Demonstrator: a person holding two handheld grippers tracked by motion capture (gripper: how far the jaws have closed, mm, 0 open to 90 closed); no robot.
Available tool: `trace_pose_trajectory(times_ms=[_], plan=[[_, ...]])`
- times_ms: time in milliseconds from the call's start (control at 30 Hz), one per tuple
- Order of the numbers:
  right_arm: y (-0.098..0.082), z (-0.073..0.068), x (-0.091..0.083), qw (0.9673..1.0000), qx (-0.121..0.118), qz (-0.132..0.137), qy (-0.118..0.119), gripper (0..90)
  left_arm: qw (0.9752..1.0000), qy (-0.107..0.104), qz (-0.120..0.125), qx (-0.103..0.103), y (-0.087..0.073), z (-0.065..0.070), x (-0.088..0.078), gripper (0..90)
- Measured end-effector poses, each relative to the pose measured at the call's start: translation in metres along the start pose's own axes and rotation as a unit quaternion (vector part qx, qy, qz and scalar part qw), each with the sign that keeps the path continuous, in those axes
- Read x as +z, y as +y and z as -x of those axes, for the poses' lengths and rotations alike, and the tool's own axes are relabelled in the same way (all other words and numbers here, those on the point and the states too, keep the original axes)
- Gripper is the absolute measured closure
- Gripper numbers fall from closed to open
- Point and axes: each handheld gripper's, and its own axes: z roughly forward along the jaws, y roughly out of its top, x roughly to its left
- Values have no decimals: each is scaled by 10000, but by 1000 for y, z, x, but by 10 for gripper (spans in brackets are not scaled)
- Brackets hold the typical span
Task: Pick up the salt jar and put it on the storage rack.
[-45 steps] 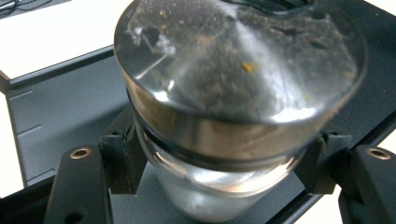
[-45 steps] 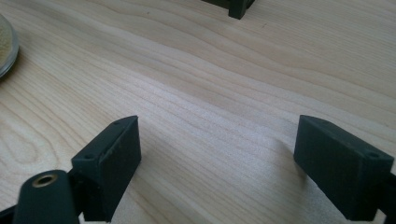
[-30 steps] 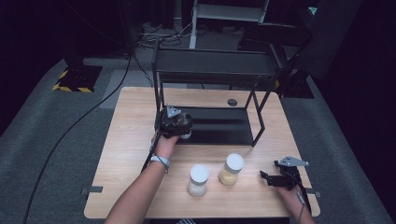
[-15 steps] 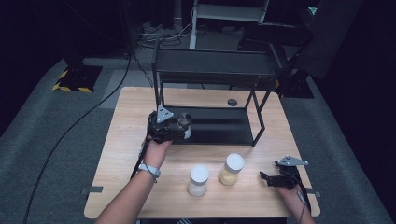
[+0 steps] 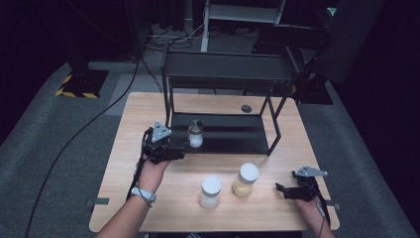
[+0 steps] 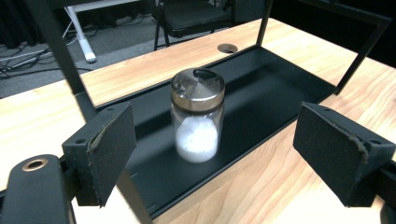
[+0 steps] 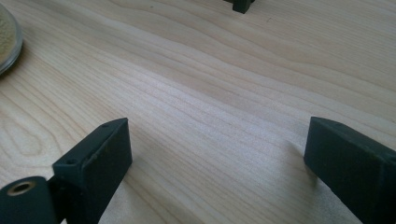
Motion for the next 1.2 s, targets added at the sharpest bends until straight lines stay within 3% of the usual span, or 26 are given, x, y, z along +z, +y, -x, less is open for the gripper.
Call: trace_pose_trajectory(times_ms=[100, 167, 533, 1033, 1200], plan=[[0, -1, 0, 10000, 14, 0, -13, 76, 9999, 64, -44, 109, -3, 2, -7, 133], [0, -1, 0, 10000, 15, 3, -22, 76, 9994, 147, -137, 286, -6, 7, -11, 134], [0, -5, 1, 9999, 106, 6, -126, 77, 9992, 223, -337, 45, -33, 2, -16, 133], [0, -7, 1, 9998, 134, 9, -163, 76, 9968, 241, -756, 19, -58, 6, -11, 133], [0, -7, 1, 9998, 133, 9, -164, 76, 9947, 279, -976, 149, -64, 11, -7, 133]])
